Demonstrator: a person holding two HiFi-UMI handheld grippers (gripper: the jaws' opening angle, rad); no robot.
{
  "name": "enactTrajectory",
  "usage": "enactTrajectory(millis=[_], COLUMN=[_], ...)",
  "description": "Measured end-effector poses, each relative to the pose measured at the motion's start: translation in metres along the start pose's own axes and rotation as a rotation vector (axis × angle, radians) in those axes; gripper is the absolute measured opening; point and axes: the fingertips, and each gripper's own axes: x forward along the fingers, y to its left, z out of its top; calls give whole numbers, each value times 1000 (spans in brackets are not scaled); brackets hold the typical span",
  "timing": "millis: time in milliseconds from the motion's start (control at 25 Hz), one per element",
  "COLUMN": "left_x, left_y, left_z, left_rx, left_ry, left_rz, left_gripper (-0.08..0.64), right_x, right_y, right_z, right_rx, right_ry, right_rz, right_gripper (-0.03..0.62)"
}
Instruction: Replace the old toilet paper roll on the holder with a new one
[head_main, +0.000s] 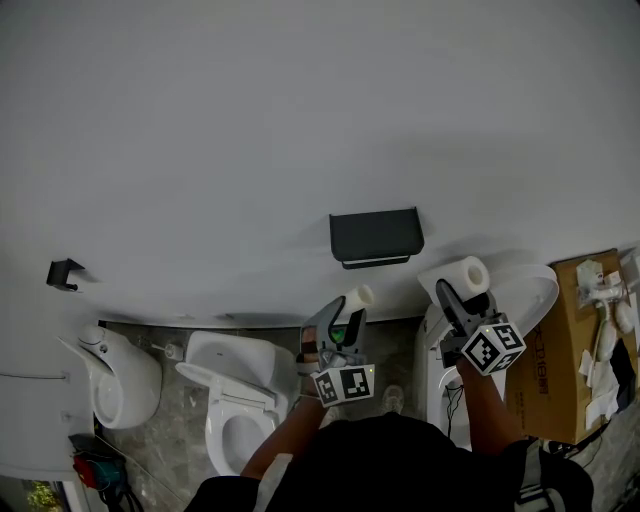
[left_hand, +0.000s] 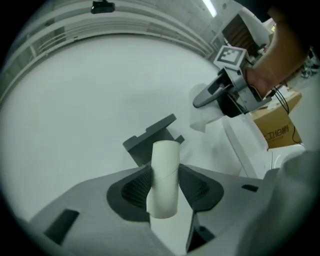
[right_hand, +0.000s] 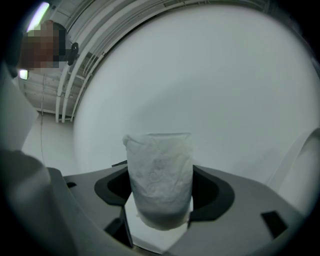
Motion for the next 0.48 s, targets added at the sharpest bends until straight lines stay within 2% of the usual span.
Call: enactTrajectory(millis=[120, 240, 400, 480], left_x=[-9, -18, -27, -30], left_y=[14, 28, 47, 57], left_z=[6, 7, 15, 17], left_rx=[-99, -247, -370, -456], left_ry=[-36, -55, -107, -135], left_rz=[13, 3, 3, 6], left_gripper=[172, 172, 173, 173], right_x=[3, 7, 12, 15], right_y=[3, 7, 3, -1], right_z=[-3, -6, -3, -1], right_rx=[-2, 11, 79, 126], right_ry=[1, -8, -45, -70], right_rz=[-2, -4, -39, -56], right_gripper=[318, 318, 318, 318])
